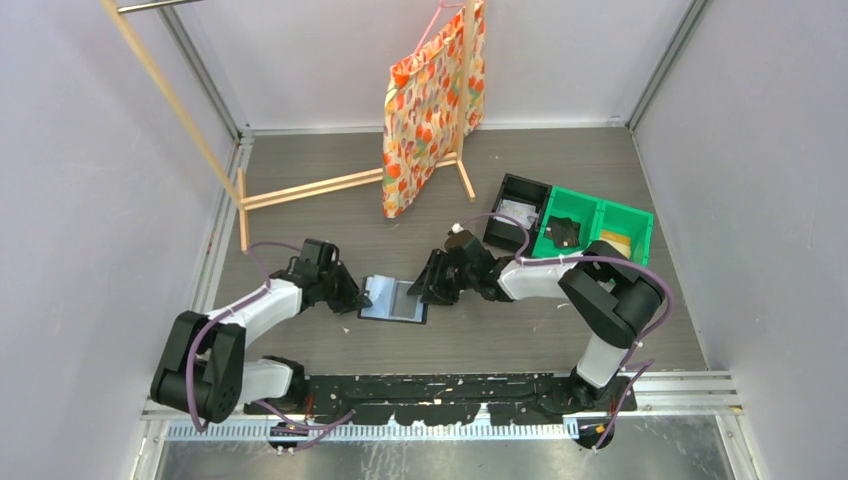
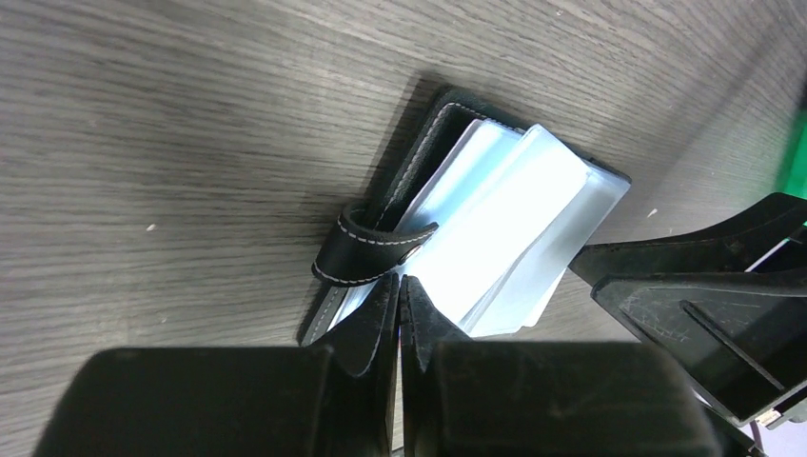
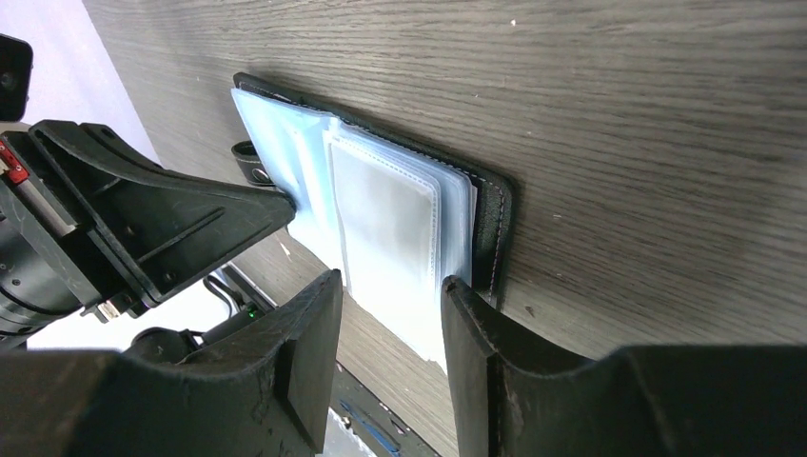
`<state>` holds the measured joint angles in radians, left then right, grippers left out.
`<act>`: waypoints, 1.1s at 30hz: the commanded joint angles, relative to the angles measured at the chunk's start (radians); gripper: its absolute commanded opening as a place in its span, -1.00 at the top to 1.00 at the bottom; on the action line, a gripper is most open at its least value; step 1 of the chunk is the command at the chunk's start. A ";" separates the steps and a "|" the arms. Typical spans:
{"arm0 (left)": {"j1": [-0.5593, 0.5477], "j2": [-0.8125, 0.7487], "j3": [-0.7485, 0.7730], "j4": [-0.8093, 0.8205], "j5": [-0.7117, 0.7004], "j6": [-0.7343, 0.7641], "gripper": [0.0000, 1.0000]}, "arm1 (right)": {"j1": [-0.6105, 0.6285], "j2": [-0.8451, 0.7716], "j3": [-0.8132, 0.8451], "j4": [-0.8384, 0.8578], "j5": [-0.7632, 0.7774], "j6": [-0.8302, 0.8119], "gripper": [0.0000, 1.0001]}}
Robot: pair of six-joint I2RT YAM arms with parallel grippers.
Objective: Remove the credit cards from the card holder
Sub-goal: Remove the credit card from the card holder.
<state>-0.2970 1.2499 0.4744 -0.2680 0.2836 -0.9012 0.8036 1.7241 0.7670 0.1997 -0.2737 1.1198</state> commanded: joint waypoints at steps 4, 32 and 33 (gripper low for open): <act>0.001 0.073 -0.036 0.006 -0.054 0.031 0.93 | 0.014 0.013 0.010 0.054 -0.001 0.021 0.03; 0.001 0.066 -0.046 0.021 -0.028 0.030 0.93 | 0.064 -0.048 0.077 0.094 -0.031 -0.029 0.10; 0.001 0.066 -0.046 0.020 -0.027 0.030 0.93 | 0.065 -0.047 0.080 0.093 -0.033 -0.030 0.11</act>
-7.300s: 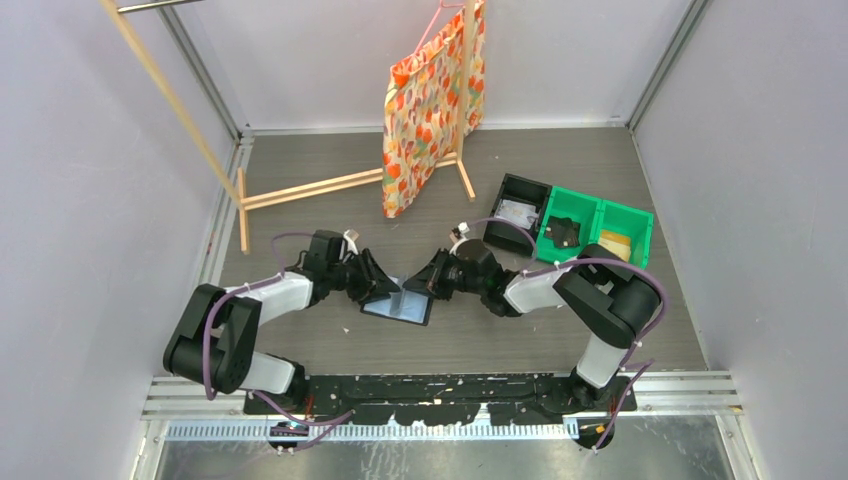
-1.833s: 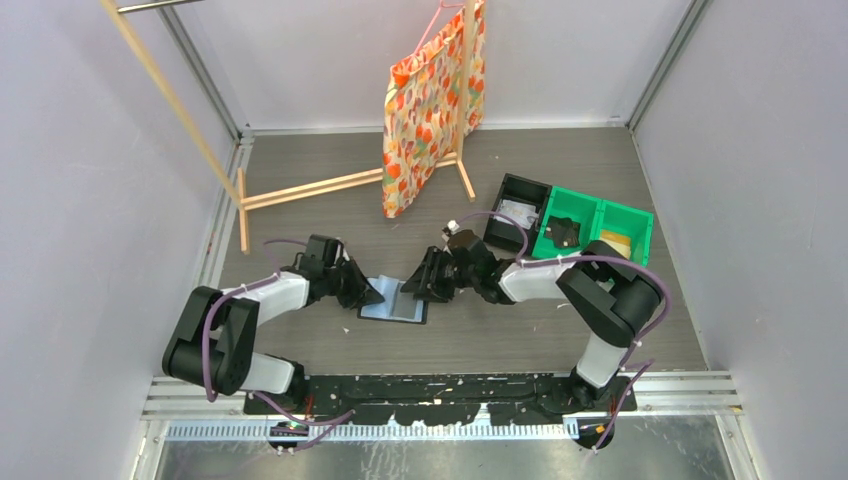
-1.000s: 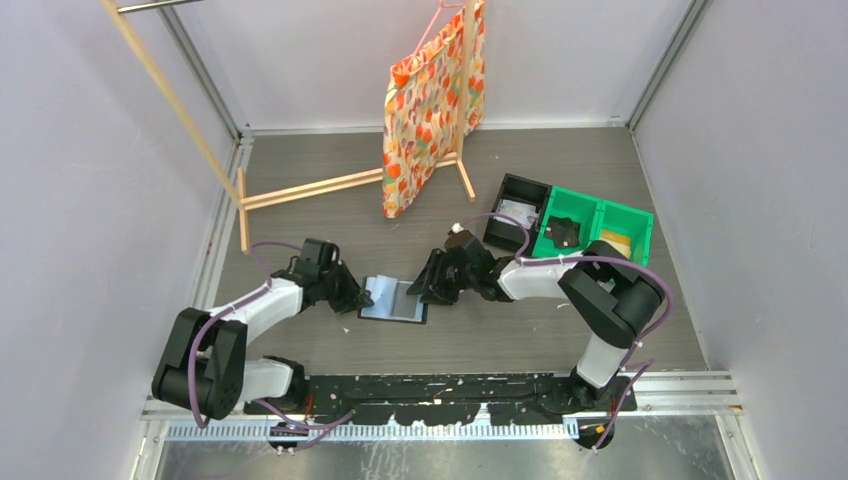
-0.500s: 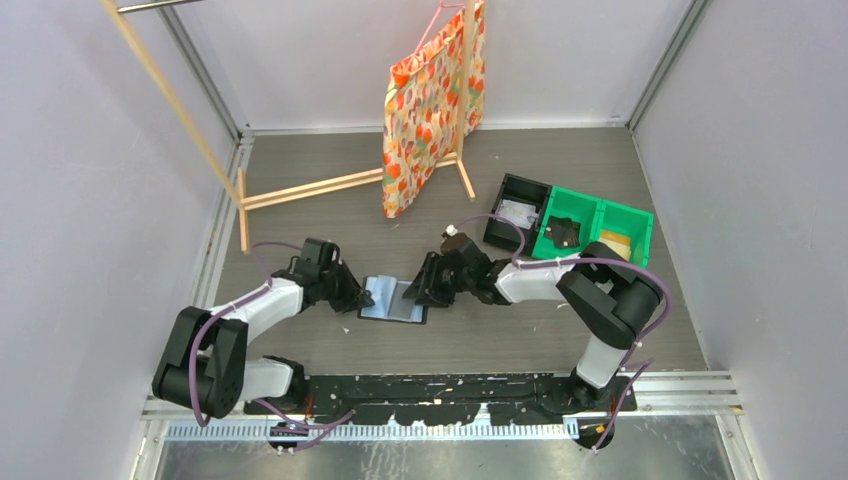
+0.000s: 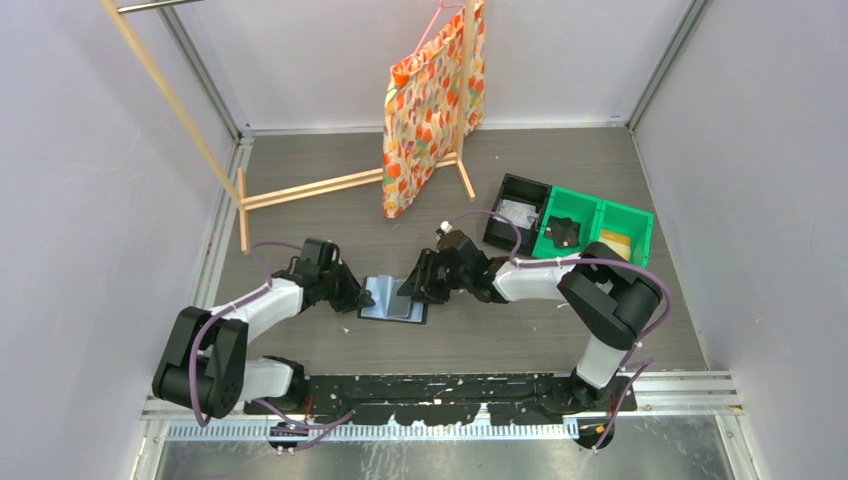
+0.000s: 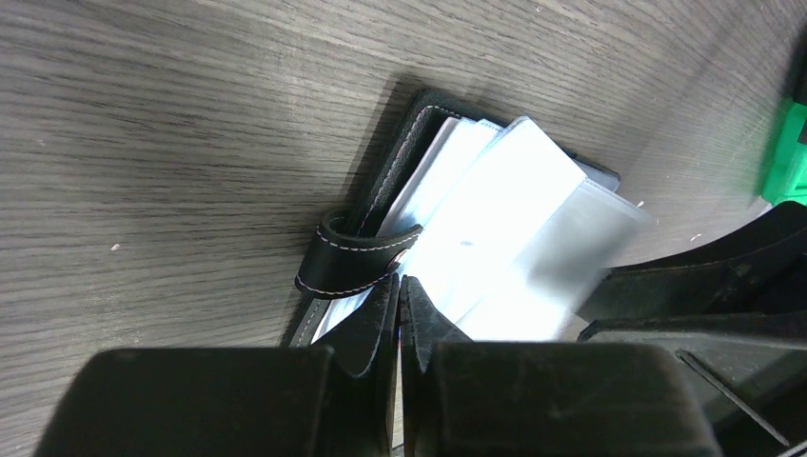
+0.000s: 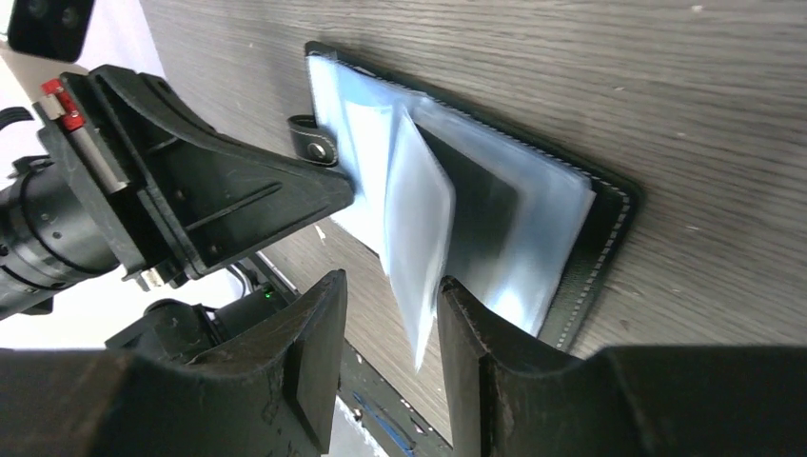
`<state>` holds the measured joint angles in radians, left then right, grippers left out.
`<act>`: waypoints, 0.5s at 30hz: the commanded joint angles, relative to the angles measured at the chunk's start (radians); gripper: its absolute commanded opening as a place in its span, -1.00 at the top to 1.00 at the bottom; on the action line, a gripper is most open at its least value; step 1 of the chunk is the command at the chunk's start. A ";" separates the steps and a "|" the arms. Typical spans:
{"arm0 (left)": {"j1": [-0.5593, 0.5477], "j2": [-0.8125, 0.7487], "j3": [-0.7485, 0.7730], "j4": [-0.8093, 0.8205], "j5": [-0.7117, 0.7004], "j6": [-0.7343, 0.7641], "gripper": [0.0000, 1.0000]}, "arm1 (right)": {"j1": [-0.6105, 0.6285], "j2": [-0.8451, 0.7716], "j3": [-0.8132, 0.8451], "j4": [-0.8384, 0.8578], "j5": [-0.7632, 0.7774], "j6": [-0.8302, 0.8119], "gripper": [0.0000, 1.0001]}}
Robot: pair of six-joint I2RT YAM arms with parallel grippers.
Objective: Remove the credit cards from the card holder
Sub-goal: Remove the credit card from the card holder.
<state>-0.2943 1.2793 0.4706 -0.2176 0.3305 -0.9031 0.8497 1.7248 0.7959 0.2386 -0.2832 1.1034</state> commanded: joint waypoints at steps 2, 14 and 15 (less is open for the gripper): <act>-0.002 0.037 -0.041 -0.030 -0.074 0.032 0.93 | 0.023 -0.049 0.056 0.053 -0.024 -0.017 0.11; -0.002 -0.026 -0.014 -0.104 -0.101 0.035 0.93 | 0.036 -0.010 0.128 0.036 -0.056 -0.043 0.11; -0.002 -0.051 -0.008 -0.124 -0.119 0.036 0.93 | 0.040 0.000 0.140 0.032 -0.058 -0.046 0.11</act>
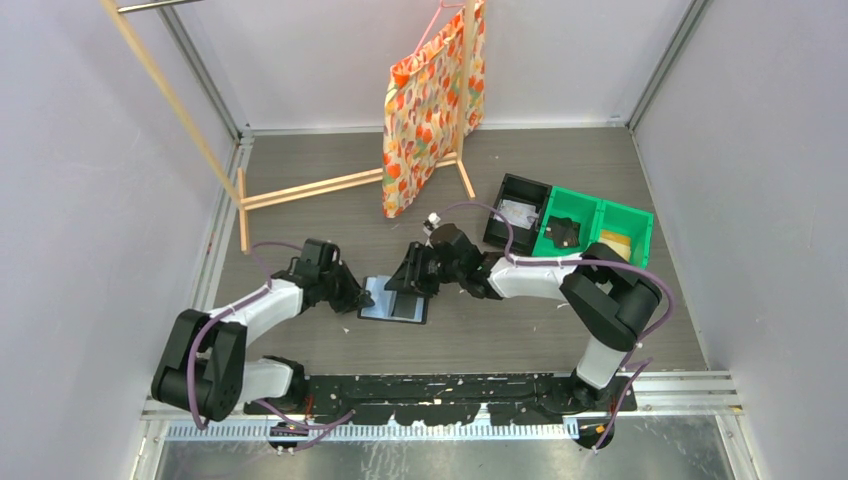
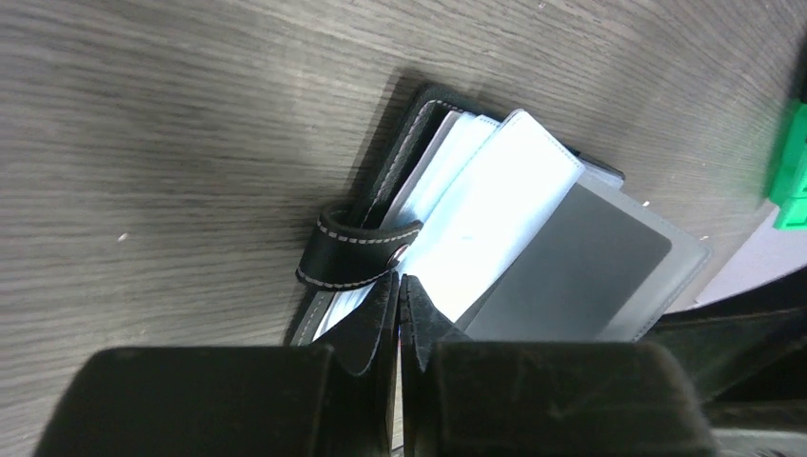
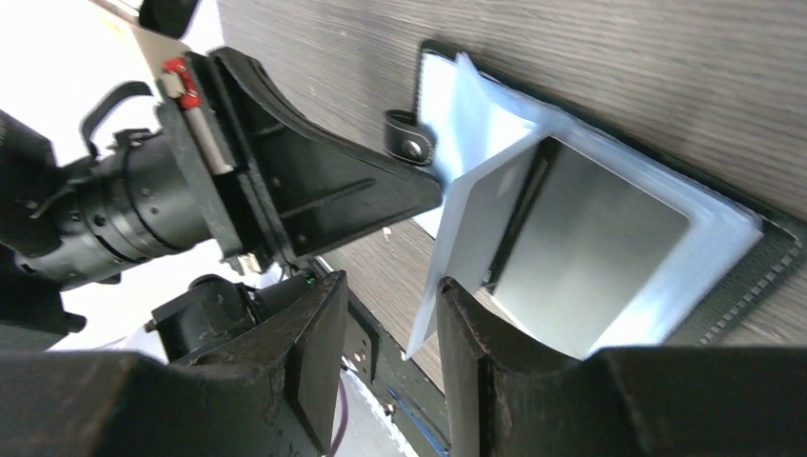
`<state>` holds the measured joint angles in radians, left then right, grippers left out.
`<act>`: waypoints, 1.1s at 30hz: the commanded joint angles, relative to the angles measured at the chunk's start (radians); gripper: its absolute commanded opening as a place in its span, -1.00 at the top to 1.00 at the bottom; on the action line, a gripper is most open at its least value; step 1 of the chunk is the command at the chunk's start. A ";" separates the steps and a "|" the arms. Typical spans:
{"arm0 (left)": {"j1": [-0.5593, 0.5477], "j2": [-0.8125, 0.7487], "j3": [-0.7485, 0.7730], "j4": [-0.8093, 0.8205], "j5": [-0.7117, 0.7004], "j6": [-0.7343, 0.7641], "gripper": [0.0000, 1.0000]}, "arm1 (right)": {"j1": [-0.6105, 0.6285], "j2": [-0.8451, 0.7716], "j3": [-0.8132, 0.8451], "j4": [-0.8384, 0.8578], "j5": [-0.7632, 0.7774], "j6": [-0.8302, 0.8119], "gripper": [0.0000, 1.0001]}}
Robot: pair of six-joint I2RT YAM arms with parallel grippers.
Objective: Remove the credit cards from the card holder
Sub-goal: Remove the credit card from the card holder.
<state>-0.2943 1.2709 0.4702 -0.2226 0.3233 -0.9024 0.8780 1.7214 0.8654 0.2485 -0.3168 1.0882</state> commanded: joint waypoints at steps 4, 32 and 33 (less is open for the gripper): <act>-0.002 -0.120 0.030 -0.237 -0.193 0.030 0.91 | 0.013 0.043 0.110 0.017 -0.035 -0.042 0.11; 0.026 -0.218 0.053 -0.019 0.099 -0.042 0.69 | -0.006 0.073 -0.016 0.132 0.008 0.069 0.02; 0.026 -0.199 0.046 -0.006 0.092 -0.043 0.69 | -0.009 0.083 -0.023 0.149 0.004 0.088 0.01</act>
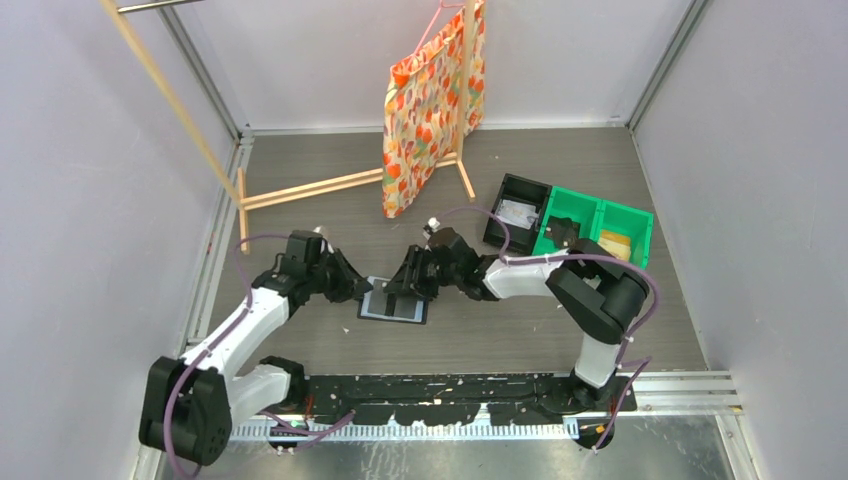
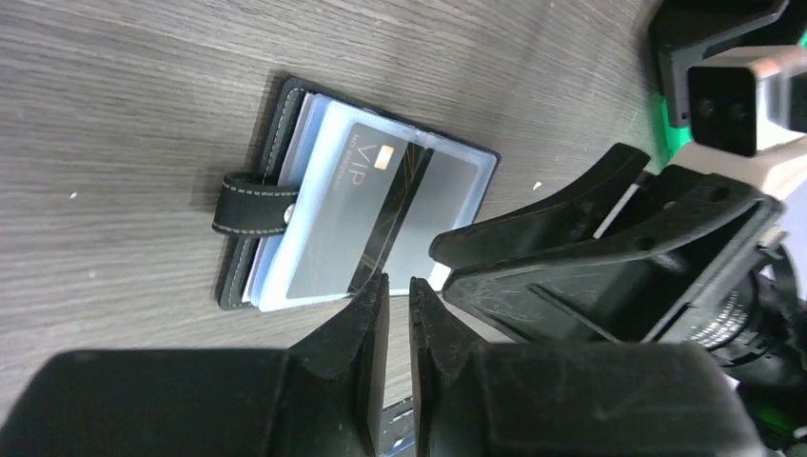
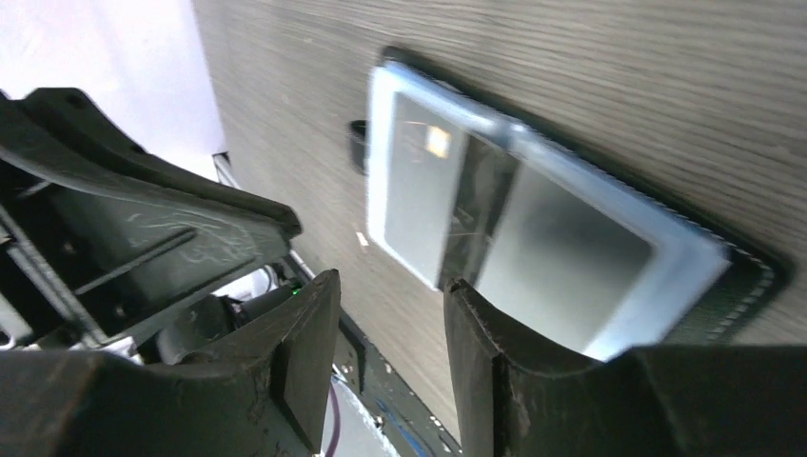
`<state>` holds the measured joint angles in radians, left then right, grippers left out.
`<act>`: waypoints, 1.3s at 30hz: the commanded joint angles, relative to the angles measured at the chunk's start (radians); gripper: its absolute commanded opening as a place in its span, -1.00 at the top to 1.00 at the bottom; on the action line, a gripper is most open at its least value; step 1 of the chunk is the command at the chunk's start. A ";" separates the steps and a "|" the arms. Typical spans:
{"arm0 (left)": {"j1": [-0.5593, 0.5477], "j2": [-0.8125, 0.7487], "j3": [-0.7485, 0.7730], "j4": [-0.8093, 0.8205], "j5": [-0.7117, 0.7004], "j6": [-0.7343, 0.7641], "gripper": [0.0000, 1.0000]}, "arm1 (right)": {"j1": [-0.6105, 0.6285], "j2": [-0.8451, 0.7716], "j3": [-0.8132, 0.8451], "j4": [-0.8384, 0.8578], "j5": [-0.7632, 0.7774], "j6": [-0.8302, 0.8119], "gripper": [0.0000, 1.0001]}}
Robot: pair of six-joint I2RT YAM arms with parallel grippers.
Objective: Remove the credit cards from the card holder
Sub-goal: Remove the credit card from the card holder.
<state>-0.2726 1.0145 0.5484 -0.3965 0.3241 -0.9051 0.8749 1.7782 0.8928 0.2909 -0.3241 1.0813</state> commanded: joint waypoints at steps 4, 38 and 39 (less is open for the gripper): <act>0.005 0.124 -0.041 0.179 0.046 -0.027 0.68 | -0.009 0.053 -0.053 0.142 -0.012 0.128 0.00; 0.006 0.237 -0.066 0.229 0.103 0.053 0.34 | -0.009 0.063 -0.069 0.143 0.003 0.147 0.00; 0.006 0.235 -0.068 0.237 0.109 0.049 0.40 | -0.009 0.062 -0.069 0.142 0.003 0.147 0.00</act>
<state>-0.2726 1.2434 0.4927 -0.2371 0.3721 -0.8516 0.8684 1.8412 0.8295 0.3931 -0.3325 1.2224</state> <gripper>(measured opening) 0.340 0.501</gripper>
